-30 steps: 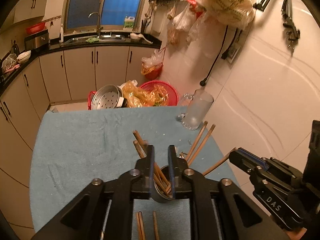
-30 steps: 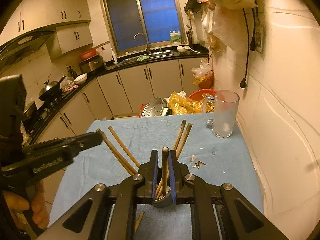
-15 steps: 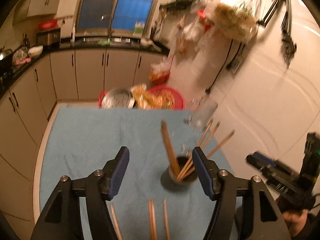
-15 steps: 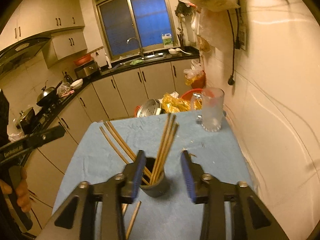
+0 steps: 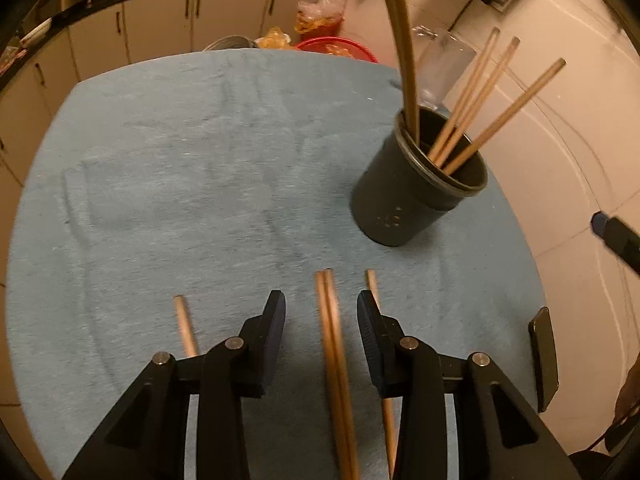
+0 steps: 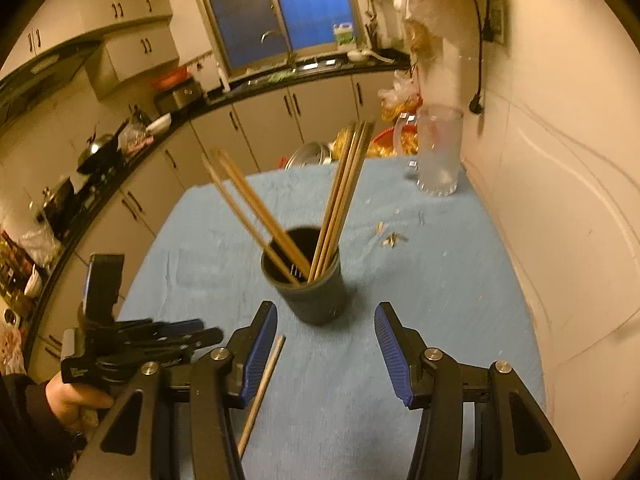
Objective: Organize utensils
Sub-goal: 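Move both open tools to the chopstick row and grasp one each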
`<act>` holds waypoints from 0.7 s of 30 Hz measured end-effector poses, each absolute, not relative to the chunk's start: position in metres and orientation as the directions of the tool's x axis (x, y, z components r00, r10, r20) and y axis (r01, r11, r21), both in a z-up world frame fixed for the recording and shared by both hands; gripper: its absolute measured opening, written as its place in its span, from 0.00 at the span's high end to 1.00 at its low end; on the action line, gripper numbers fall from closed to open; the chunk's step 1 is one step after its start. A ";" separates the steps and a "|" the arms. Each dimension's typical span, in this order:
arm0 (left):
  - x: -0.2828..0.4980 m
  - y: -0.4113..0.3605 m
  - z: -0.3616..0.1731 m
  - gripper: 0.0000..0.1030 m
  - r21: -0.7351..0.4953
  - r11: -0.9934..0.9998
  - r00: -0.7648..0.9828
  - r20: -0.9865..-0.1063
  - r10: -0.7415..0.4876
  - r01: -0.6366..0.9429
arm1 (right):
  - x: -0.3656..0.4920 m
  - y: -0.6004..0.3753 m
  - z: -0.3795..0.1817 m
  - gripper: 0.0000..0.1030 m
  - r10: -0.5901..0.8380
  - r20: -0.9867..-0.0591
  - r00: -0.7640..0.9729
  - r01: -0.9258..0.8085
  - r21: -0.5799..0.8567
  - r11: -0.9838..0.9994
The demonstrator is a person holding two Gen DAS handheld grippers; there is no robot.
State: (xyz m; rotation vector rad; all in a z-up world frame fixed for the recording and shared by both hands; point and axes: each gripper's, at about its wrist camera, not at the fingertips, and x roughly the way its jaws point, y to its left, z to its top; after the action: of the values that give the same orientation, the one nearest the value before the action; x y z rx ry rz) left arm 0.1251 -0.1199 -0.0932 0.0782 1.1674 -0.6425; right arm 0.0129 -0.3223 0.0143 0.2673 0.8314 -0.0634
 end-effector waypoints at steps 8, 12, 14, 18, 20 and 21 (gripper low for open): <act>0.135 -0.134 -0.120 0.64 -0.195 0.843 0.222 -0.912 -0.343 0.501 | 0.016 -0.313 -0.010 0.47 0.088 -0.777 0.623 0.144 0.225 0.964; 0.137 -0.146 -0.129 0.64 -0.155 0.847 0.222 -0.927 -0.303 0.509 | 0.019 -0.311 -0.012 0.47 0.091 -0.781 0.618 0.137 0.220 0.966; 0.139 -0.151 -0.132 0.64 -0.148 0.848 0.225 -0.928 -0.297 0.509 | 0.021 -0.310 -0.013 0.47 0.093 -0.785 0.612 0.136 0.220 0.966; 0.143 -0.158 -0.132 0.63 -0.134 0.849 0.233 -0.929 -0.286 0.510 | 0.027 -0.309 -0.019 0.47 0.092 -0.796 0.599 0.137 0.214 0.967; 0.148 -0.165 -0.132 0.63 -0.113 0.852 0.242 -0.933 -0.268 0.511 | 0.031 -0.309 -0.025 0.47 0.094 -0.804 0.587 0.143 0.217 0.966; 0.148 -0.166 -0.131 0.63 -0.108 0.852 0.241 -0.934 -0.263 0.512 | 0.032 -0.309 -0.028 0.47 0.095 -0.808 0.582 0.146 0.219 0.965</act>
State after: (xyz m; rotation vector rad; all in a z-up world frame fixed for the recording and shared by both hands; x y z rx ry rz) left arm 0.1482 -0.1662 -0.1313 0.2381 1.2178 -0.5365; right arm 0.0319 -0.3088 -0.0275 0.2750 0.9527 -0.0305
